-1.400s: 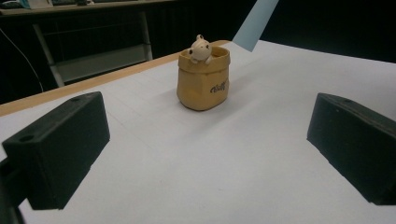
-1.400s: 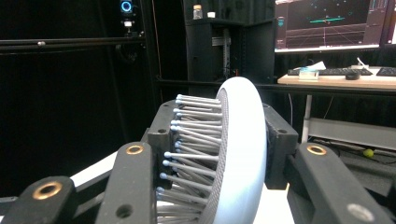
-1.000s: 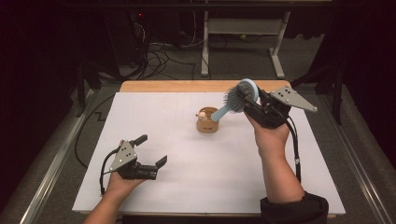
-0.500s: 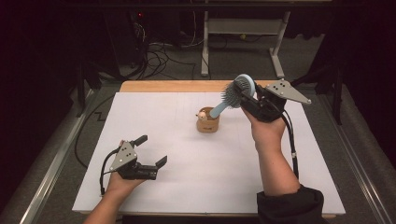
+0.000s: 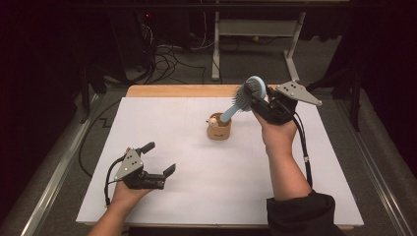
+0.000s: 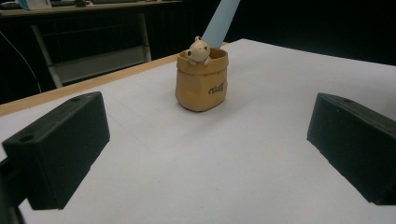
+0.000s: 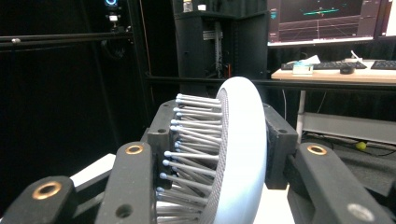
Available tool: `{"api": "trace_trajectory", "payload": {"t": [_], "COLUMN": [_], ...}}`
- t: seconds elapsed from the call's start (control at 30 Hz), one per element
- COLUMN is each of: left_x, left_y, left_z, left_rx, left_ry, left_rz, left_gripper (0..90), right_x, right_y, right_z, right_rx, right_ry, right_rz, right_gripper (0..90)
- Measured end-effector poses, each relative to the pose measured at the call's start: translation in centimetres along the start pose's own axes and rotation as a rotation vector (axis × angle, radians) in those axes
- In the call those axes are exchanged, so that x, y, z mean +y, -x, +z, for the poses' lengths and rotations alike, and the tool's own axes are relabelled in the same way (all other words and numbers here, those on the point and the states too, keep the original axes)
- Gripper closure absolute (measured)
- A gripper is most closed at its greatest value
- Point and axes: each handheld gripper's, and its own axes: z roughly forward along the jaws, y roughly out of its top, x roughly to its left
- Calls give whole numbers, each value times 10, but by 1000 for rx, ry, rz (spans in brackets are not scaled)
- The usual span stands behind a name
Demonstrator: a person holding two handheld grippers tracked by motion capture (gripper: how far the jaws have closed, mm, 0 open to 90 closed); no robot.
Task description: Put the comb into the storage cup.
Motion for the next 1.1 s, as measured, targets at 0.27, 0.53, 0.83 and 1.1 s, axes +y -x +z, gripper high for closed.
{"api": "trace_trajectory", "payload": {"t": [0.27, 0.53, 0.83, 1.1], "left_x": [0, 0, 0, 0], "left_y": [0, 0, 0, 1], "left_z": [-1, -1, -1, -1], "left_rx": [-6, -7, -7, -9], "left_ry": [15, 14, 13, 10], "left_rz": [2, 2, -2, -1], "left_gripper": [0, 0, 0, 0], "right_x": [-3, -10, -18, -26], "right_y": [0, -1, -4, -7], "right_z": [7, 17, 25, 32], "right_rx": [-7, -14, -13, -10], "right_ry": [-9, -34, -52, -68], "right_rz": [0, -11, -16, -14], "right_gripper": [579, 579, 576, 575]}}
